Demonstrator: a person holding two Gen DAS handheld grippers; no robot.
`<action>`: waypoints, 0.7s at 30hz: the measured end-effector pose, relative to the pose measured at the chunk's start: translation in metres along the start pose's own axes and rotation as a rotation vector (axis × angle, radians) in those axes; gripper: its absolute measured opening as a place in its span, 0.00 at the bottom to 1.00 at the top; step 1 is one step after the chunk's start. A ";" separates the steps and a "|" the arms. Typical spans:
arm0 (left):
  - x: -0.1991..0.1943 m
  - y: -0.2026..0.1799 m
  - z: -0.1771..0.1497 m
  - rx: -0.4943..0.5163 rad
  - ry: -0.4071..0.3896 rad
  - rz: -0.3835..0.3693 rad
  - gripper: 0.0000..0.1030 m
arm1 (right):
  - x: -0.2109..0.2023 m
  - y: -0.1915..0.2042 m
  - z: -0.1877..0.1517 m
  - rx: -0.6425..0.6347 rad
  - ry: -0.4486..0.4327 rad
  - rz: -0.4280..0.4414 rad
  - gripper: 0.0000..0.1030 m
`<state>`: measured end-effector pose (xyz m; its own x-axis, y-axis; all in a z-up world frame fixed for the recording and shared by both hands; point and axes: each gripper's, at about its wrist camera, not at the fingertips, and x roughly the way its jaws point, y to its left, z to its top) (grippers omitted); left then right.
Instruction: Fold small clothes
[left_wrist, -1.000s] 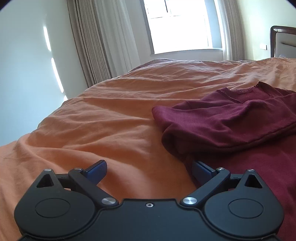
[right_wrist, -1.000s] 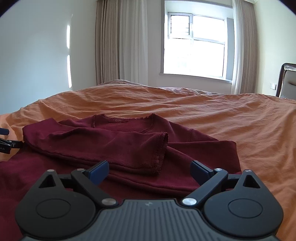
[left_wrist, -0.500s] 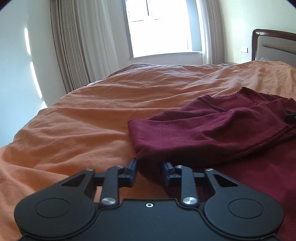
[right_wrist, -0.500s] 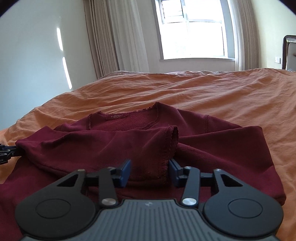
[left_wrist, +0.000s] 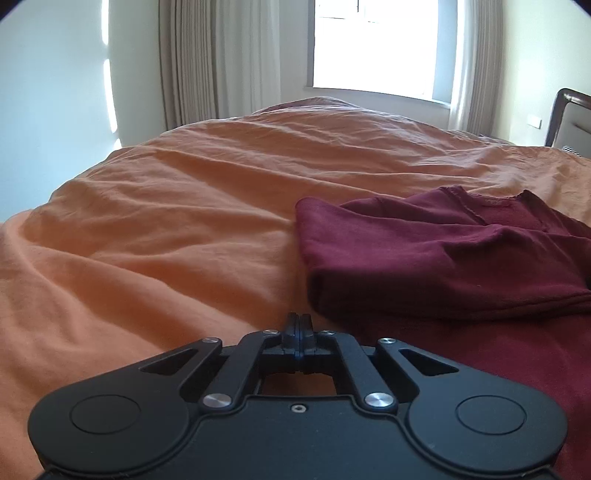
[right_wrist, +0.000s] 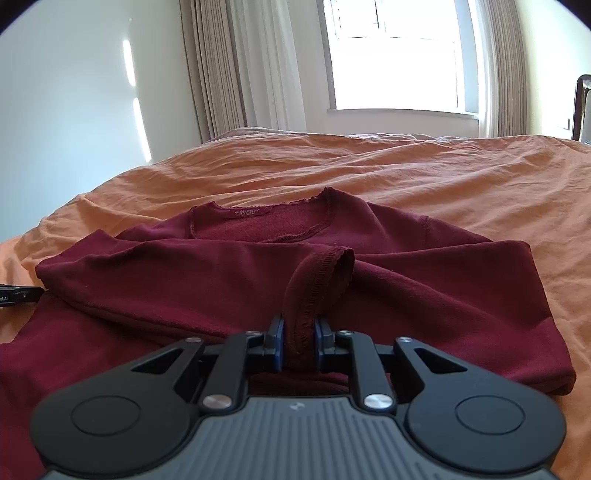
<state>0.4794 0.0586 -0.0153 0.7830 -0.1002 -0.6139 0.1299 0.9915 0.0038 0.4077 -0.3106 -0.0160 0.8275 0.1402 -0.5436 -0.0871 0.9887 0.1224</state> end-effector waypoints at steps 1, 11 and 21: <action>-0.002 0.004 -0.001 -0.012 0.000 -0.014 0.00 | -0.004 0.000 0.000 -0.011 -0.006 -0.009 0.26; -0.040 0.005 0.008 -0.096 -0.107 -0.031 0.66 | -0.004 0.014 0.019 -0.083 -0.122 -0.087 0.78; 0.021 -0.006 0.030 -0.169 -0.009 0.109 0.63 | 0.025 -0.006 -0.005 -0.057 -0.043 -0.221 0.88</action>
<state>0.5132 0.0483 -0.0045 0.7923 0.0089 -0.6101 -0.0595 0.9962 -0.0628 0.4264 -0.3131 -0.0346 0.8526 -0.0811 -0.5162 0.0687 0.9967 -0.0430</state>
